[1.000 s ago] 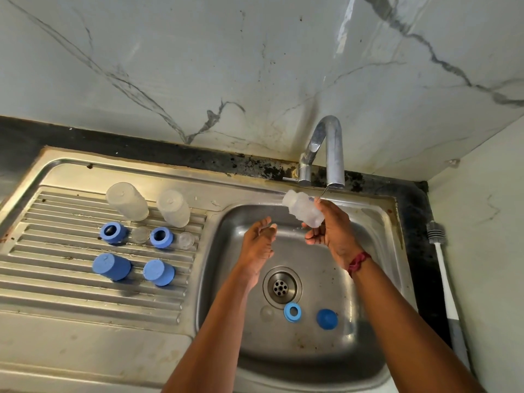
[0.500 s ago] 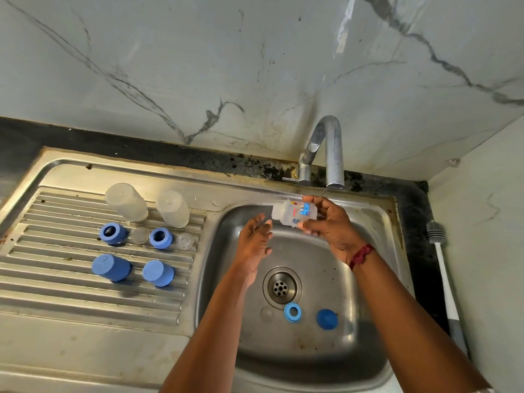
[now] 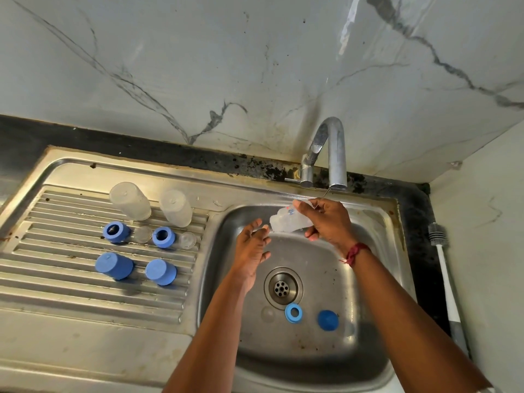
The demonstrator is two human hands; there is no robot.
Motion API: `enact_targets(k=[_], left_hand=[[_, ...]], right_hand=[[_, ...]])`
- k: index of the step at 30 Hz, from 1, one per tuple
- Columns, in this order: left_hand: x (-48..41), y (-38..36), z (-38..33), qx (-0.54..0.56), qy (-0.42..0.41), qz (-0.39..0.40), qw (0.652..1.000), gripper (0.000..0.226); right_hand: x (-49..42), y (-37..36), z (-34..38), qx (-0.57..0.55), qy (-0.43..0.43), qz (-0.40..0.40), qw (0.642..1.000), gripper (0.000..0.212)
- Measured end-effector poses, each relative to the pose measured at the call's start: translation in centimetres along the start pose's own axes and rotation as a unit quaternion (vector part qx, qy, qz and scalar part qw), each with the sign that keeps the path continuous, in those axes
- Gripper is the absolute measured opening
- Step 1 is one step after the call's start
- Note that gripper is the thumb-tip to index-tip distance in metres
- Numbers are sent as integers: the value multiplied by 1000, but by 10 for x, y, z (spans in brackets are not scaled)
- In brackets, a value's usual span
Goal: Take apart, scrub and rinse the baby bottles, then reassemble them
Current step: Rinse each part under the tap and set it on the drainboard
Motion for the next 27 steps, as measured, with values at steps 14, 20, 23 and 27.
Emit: enact_targets(k=[14,20,23,27], left_hand=[[8,2,11,-9,-1,6,1000,42],[11,3,15,-9,1,6,1000,37],[11,5,16,-10,2,0,1000,35],[11,8,13,-14,-5,1,1000,43]], right_hand=[[18,4,0,221,66,-79,970,72],[19,-4,-22,208,28,-78,975,72],[16,-1,-17,176,39,-109,978,70],[17,8,-14,194,32,-149,969,69]])
Point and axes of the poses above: each hand's wrist, its own x-axis away from the middle knuckle, its own y-axis out of the back of the hand, z = x × y, the point moved 9 cm from there along -x, towards the middle knuckle, and after that the axes turned 8 degrees about z, right-handed, at the moved point
